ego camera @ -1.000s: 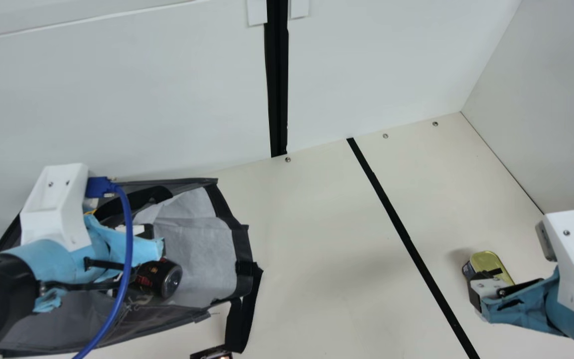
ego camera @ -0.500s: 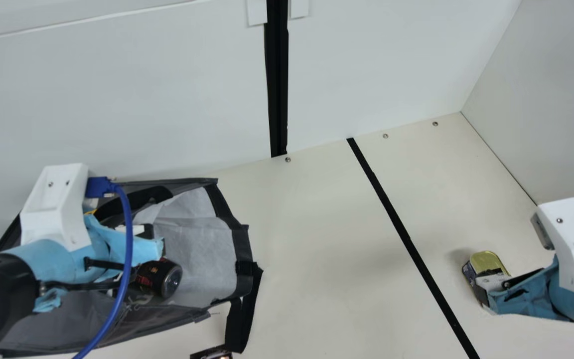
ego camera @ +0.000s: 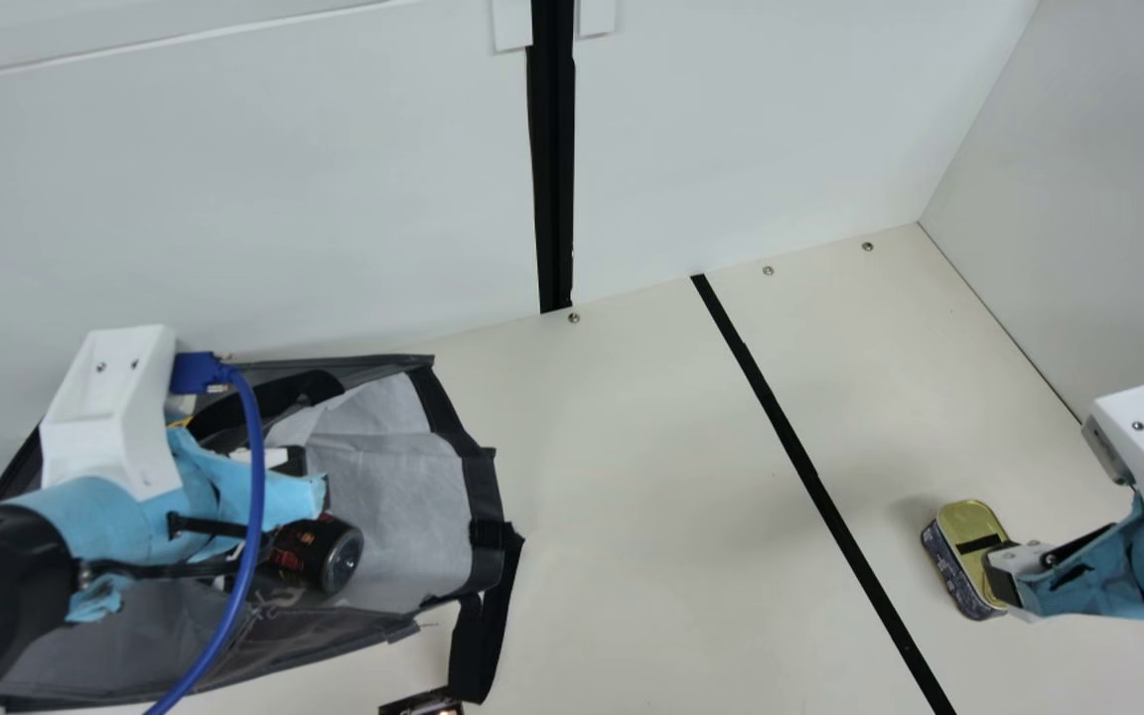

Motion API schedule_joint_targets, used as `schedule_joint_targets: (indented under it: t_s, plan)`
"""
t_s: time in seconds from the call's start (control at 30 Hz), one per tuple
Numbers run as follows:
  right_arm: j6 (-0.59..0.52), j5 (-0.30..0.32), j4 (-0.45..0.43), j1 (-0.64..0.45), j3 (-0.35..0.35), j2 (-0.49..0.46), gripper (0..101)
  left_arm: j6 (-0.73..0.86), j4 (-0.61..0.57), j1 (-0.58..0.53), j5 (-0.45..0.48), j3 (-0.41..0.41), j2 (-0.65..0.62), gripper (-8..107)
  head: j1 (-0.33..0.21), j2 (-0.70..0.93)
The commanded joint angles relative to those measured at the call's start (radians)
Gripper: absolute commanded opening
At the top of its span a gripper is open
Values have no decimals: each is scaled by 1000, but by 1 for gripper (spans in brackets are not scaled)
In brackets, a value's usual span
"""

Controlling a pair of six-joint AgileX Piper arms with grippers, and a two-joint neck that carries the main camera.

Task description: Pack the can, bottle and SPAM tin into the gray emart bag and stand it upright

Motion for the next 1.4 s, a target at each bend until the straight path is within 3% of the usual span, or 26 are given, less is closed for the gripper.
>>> schedule_joint_targets:
  t_s: [0.0, 0.73, 1.37]
  plan:
    - [-35, 2, 8, -16, 1, 12, 95, 0, 0, 0, 0, 0, 0, -8, -23, -1]
    - [-223, 2, 88, -107, 35, 146, 95, 0, 0, 0, 0, 0, 0, -8, -23, -1]
    - [-298, 2, 106, -159, 5, 274, 95, 0, 0, 0, 0, 0, 0, -8, -23, -1]
